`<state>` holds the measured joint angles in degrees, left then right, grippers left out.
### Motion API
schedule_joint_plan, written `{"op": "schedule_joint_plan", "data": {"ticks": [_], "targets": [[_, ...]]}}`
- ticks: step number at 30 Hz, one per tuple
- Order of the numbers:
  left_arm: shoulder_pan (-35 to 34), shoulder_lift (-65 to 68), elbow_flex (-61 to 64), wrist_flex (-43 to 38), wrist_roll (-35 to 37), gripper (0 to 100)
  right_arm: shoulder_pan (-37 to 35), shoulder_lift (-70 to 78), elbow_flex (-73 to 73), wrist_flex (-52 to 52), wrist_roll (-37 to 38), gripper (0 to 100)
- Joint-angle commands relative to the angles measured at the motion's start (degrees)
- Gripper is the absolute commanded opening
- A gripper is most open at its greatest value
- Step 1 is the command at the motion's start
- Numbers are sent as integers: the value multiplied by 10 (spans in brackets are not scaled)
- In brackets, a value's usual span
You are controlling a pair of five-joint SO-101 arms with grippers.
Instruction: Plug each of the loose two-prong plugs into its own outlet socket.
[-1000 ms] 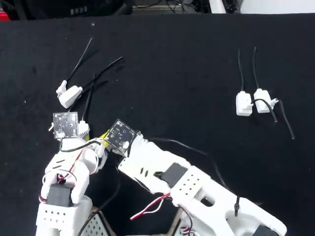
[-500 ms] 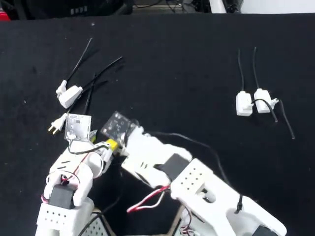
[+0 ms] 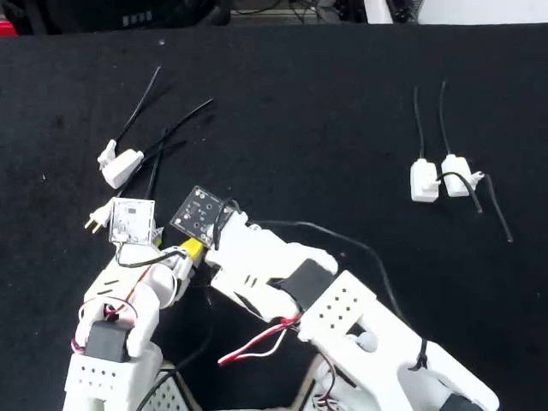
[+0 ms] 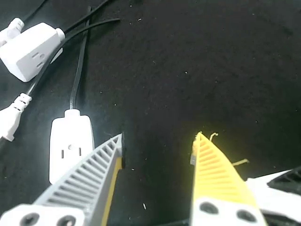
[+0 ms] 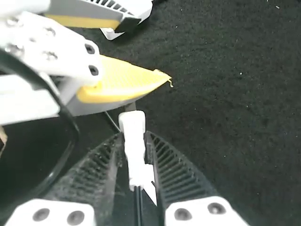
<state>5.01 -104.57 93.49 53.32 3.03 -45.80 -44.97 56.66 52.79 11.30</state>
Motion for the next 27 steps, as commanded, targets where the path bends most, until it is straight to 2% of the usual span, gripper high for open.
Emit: {"op": "schedule_joint_plan", "data": {"ticks": [1,7,13,17,23,27], "targets": [[-1,2,-5,2,-7,238,22,-20,-50,1,3,10],[3,2,-3,2,-8,238,21,-18,-113,41,2,10],[-2,2,-7,2,-7,238,26,-16,-115,56,6,10],[-7,2,-7,3,-7,238,74,-14,-114,106,7,10],[-60,2,-22,3,-2,238,158,31,-102,150,7,10],[-80,6,-31,6,11,238,165,123,-131,215,15,10]]}}
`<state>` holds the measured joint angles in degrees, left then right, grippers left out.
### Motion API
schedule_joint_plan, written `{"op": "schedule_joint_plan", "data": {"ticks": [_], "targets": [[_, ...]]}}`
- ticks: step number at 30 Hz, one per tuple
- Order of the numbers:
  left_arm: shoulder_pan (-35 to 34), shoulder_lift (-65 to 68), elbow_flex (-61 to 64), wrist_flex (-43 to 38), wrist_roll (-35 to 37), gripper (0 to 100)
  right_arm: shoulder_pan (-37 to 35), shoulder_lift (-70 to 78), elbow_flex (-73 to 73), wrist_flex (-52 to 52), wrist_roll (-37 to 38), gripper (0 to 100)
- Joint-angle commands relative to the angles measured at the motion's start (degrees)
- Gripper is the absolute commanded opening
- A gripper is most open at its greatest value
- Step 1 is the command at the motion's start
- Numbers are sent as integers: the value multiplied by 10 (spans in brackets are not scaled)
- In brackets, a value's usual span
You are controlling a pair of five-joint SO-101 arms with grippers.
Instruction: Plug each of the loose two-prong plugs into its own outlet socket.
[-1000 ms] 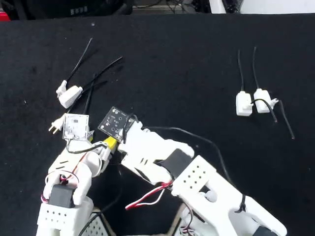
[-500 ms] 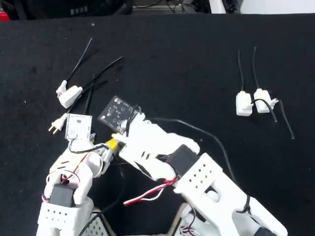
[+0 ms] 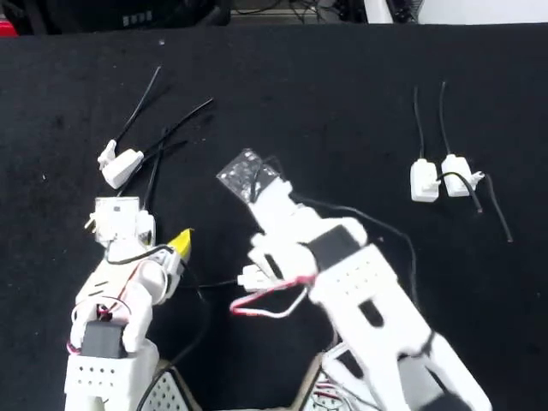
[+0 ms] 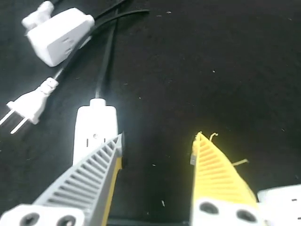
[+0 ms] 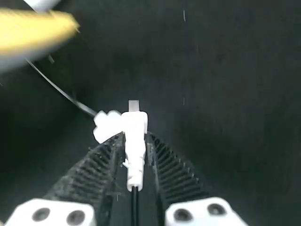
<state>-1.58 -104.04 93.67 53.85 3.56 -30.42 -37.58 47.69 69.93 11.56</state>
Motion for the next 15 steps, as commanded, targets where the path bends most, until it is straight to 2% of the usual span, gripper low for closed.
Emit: {"op": "schedule_joint_plan", "data": {"ticks": [1,7,15], "targets": [[-14,2,-34,2,-1,238,11,72,-53,72,26,10],[-14,85,-57,-10,-18,238,21,116,-89,163,62,10],[-10,413,-150,-105,-17,238,21,121,-55,145,62,10]]}}
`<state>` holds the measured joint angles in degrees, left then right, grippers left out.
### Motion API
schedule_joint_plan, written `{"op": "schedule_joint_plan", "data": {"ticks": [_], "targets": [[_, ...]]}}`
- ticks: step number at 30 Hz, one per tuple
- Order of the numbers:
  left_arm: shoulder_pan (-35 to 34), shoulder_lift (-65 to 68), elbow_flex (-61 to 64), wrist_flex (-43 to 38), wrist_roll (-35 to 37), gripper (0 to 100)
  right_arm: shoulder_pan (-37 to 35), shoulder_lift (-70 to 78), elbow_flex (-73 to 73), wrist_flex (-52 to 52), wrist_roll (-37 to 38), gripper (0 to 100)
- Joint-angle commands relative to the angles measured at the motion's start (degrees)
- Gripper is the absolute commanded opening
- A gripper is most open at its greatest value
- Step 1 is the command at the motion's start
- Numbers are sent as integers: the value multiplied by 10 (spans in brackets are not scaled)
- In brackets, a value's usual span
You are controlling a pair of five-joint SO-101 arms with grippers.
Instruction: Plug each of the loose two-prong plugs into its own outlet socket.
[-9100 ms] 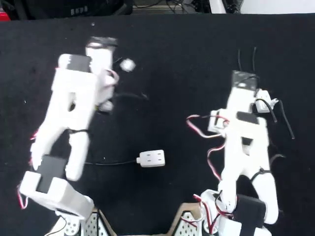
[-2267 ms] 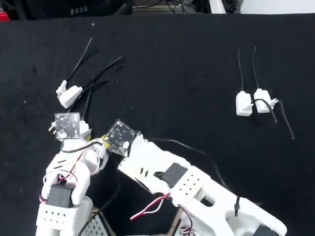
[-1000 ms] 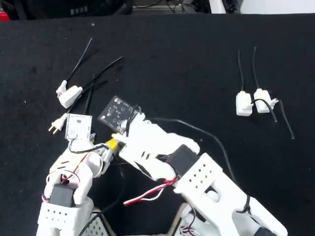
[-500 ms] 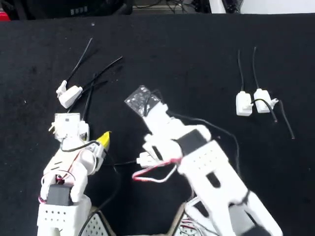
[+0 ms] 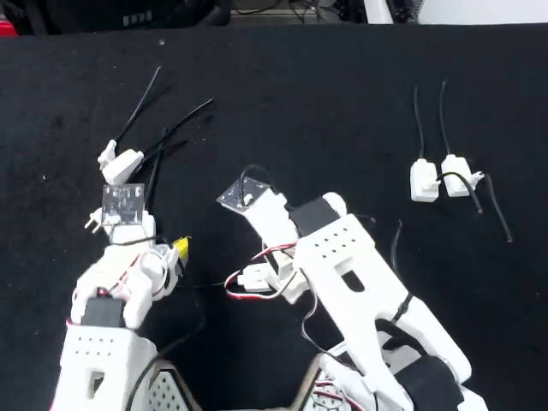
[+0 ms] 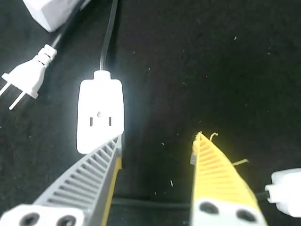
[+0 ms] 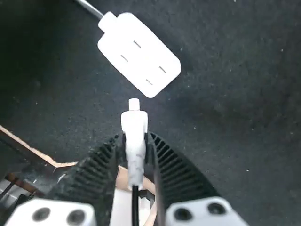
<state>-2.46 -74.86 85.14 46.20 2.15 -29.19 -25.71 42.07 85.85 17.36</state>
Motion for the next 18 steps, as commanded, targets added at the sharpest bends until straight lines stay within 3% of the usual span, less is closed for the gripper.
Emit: {"op": "schedule_joint_plan", "data": {"ticks": [1,8,18], "targets": [[0,157,-77,-36,-3,238,9,2,6,-22,4,10],[6,317,-126,-61,-6,238,18,2,14,-50,3,10],[82,358,-131,-44,-50,238,49,6,15,-87,4,10]]}}
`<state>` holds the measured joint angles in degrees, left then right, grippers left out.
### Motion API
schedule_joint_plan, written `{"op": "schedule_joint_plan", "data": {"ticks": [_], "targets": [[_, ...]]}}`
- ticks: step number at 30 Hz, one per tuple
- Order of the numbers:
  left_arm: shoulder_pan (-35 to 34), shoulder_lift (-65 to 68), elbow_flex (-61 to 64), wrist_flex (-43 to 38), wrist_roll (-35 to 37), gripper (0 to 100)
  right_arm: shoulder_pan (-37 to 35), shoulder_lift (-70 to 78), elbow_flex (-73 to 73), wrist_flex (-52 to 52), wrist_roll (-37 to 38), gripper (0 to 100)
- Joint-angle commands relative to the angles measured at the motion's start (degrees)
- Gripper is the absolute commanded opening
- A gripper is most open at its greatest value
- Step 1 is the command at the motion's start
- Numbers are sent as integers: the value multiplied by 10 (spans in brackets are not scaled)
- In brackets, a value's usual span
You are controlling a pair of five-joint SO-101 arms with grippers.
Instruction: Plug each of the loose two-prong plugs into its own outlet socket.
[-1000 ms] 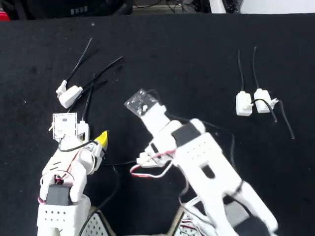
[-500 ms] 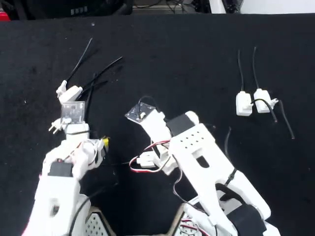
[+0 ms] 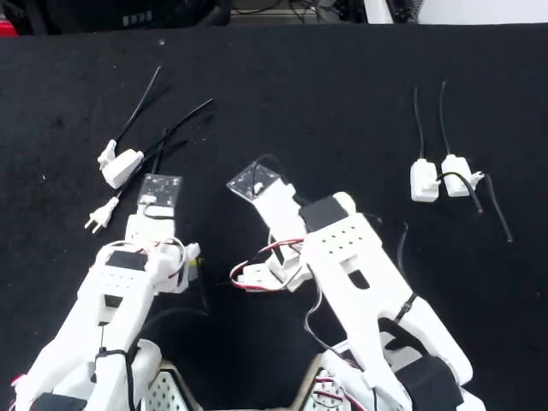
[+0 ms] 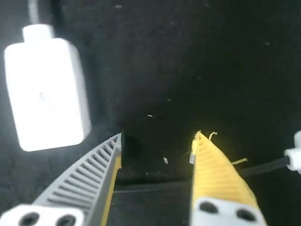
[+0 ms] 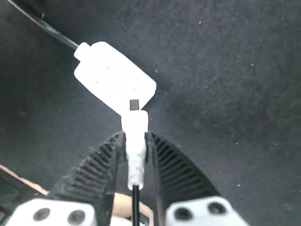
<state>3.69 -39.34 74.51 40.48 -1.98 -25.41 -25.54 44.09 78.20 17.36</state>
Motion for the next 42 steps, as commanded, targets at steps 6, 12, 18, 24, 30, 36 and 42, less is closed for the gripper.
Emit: {"op": "schedule_joint_plan", "data": {"ticks": [6,12,18,24,30,36,42], "targets": [[28,-11,-26,24,-6,238,7,23,-36,61,4,10],[-32,-26,-19,-7,-4,238,-33,-6,-21,91,70,10],[-33,-12,-21,-3,-4,238,-33,2,51,8,71,10],[-17,-21,-26,36,-9,238,5,28,47,-22,72,10],[25,-21,-21,55,-54,238,27,29,29,-47,71,10],[32,-21,-22,68,-57,238,28,29,29,-67,70,10],[69,-22,-23,85,-58,238,41,29,15,-54,60,10]]}}
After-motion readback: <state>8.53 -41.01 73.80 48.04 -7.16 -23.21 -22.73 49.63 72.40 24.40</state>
